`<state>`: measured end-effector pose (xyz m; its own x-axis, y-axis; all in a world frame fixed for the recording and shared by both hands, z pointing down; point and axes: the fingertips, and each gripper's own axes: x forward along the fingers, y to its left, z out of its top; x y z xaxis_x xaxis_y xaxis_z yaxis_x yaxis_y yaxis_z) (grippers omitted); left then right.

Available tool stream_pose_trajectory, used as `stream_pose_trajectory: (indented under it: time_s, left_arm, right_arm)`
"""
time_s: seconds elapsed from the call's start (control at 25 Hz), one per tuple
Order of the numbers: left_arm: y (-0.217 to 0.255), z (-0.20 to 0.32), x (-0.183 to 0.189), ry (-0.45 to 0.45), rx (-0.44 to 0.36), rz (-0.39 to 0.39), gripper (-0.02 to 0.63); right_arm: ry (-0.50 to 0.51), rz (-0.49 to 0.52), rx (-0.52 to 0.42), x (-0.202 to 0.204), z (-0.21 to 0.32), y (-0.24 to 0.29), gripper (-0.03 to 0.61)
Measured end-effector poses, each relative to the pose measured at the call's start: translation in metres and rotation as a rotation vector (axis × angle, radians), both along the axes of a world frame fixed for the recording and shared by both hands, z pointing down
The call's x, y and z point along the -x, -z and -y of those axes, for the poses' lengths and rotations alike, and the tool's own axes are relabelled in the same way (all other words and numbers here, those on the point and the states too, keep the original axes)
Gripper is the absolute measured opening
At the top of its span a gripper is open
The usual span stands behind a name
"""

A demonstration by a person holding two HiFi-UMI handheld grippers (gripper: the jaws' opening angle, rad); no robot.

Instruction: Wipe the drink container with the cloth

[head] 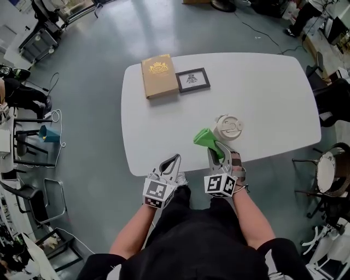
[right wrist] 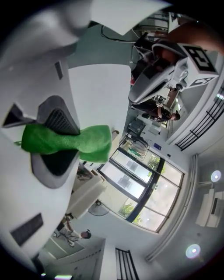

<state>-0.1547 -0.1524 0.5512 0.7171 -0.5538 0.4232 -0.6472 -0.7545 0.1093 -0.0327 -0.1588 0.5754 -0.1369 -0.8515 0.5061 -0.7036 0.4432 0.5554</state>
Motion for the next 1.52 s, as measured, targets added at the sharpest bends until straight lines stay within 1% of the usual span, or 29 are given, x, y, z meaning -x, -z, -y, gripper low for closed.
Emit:
stream_pose_trajectory:
  time_s: [0.12,0.24,0.44,0.64,0.88,1.0,1.12,1.24,1.36,1.52]
  left_arm:
    - [0.004,-0.010,-0.011,0.023,-0.005,0.003,0.009]
    - [0.008,-0.019,-0.024,0.062,-0.007,-0.009,0.009]
    - [0.007,-0.044,-0.050,0.090,0.001,-0.015,0.009]
    - [0.004,-0.060,-0.070,0.129,-0.002,-0.023,0.009]
    - [-0.003,-0.067,-0.082,0.190,-0.001,-0.023,0.009]
    - [-0.006,-0.071,-0.084,0.218,-0.001,-0.012,0.009]
    - [-0.011,-0.082,-0.086,0.243,0.018,-0.002,0.009]
    - [-0.014,-0.083,-0.081,0.254,0.014,0.030,0.009]
    - [-0.023,-0.085,-0.075,0.270,0.029,0.054,0.009]
    - [-0.022,-0.084,-0.071,0.301,0.026,0.051,0.009]
  right_arm:
    - [0.075,-0.053,-0.036,-0.005,-0.014,0.016,0.114]
    - [0.151,-0.108,-0.075,-0.016,-0.026,0.022,0.114]
    - [0.276,-0.211,-0.137,-0.035,-0.042,0.029,0.114]
    - [0.399,-0.308,-0.197,-0.050,-0.043,0.030,0.114]
    - [0.498,-0.378,-0.243,-0.058,-0.032,0.029,0.114]
    - [0.534,-0.398,-0.244,-0.059,-0.027,0.022,0.114]
    - [0.555,-0.402,-0.217,-0.063,-0.027,0.010,0.115]
    - [0.564,-0.392,-0.199,-0.062,-0.023,-0.003,0.115]
    - [0.586,-0.397,-0.182,-0.061,-0.024,-0.017,0.115]
    - [0.614,-0.406,-0.146,-0.061,-0.024,-0.036,0.115]
